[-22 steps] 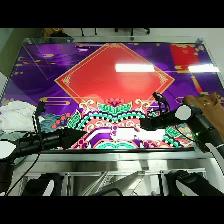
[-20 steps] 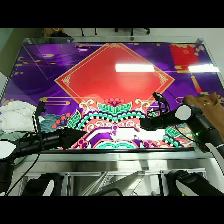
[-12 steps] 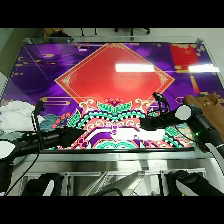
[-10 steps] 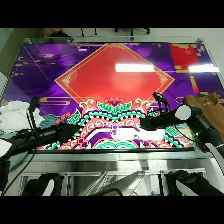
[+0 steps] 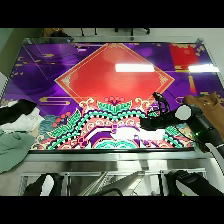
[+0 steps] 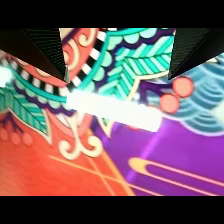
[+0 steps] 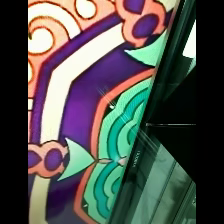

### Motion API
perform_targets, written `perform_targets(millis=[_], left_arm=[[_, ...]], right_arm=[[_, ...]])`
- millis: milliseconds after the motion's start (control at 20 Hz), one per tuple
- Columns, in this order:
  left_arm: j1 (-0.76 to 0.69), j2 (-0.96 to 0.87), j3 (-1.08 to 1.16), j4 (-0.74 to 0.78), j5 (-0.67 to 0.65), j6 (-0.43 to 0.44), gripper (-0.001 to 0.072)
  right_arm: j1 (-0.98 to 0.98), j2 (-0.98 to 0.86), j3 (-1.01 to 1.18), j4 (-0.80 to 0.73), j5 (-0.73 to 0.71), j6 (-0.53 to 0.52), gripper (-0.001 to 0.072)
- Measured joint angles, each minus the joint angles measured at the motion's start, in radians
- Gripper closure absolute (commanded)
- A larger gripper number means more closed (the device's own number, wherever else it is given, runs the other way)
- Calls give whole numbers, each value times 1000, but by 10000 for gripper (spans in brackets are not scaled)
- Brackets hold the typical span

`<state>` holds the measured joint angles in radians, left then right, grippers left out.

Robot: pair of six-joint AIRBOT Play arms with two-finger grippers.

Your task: Fold the shirts.

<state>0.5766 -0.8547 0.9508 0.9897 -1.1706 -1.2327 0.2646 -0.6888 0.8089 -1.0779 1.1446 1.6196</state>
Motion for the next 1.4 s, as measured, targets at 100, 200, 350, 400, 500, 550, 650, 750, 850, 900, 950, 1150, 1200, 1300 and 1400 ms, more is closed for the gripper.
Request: perform_targets(millis=[100,200,350,400,500,550,650,750,850,900,950,1150,1200,1300,1400], left_arm=[[98,-103,26,19,42,42,15],[168,-211,40,26,100,82,15],[228,-371,50,39,195,133,15],[237,-419,51,49,230,146,15],[248,-501,58,86,296,162,15],[251,-537,67,108,320,166,15],[255,-602,102,145,345,170,16],[253,-654,148,167,347,173,62],[237,-699,198,184,346,176,123],[225,-719,220,195,339,176,120],[209,-739,244,214,325,176,85],[155,-780,361,272,238,176,85],[148,-784,398,278,216,176,85],[145,-789,473,290,175,176,85],[153,-792,525,294,154,177,85]], right_arm=[[0,0,0,0,0,0,690],[0,0,0,0,0,0,690],[0,0,0,0,0,0,690],[0,0,0,0,0,0,690],[0,0,0,0,0,0,690],[0,0,0,0,0,0,690],[0,0,0,0,0,0,691],[0,0,0,0,0,0,690],[0,0,0,0,0,0,691],[0,0,0,0,0,0,691],[0,0,0,0,0,0,690],[0,0,0,0,0,0,690],[0,0,0,0,0,0,690],[0,0,0,0,0,0,690],[0,0,0,0,-1,0,690]])
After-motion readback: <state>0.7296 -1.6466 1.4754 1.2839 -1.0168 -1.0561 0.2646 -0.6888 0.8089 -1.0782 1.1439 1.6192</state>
